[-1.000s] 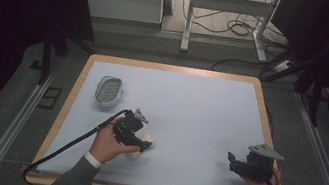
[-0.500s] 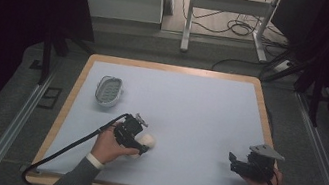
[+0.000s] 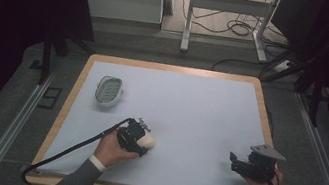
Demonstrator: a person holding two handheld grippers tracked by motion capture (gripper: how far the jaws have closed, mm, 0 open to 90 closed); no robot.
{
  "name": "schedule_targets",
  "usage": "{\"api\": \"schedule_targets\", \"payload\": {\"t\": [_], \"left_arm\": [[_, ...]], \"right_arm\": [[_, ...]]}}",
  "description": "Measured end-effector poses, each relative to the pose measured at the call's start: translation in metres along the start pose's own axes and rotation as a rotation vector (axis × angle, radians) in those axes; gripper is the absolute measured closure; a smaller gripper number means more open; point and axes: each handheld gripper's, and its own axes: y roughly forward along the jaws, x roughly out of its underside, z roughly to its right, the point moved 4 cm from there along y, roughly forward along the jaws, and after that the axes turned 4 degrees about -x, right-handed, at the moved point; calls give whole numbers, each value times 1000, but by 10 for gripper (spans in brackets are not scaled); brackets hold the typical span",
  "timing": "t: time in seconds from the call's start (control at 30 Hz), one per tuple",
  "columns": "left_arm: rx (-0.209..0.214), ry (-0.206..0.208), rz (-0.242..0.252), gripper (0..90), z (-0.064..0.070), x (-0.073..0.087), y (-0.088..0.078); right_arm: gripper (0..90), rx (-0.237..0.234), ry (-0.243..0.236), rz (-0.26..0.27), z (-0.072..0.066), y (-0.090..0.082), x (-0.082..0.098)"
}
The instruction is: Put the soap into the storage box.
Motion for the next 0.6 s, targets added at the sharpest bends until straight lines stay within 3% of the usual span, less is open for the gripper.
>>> {"api": "schedule_targets", "payload": {"t": [0.23, 0.6], "left_arm": [[-11, 19, 6, 495, -2, 0, -2], [14, -3, 67, 496, -16, -4, -24]], "right_arm": [[89, 3, 1, 0, 0, 0, 0], [90, 6, 4, -1, 1, 0, 0]]}}
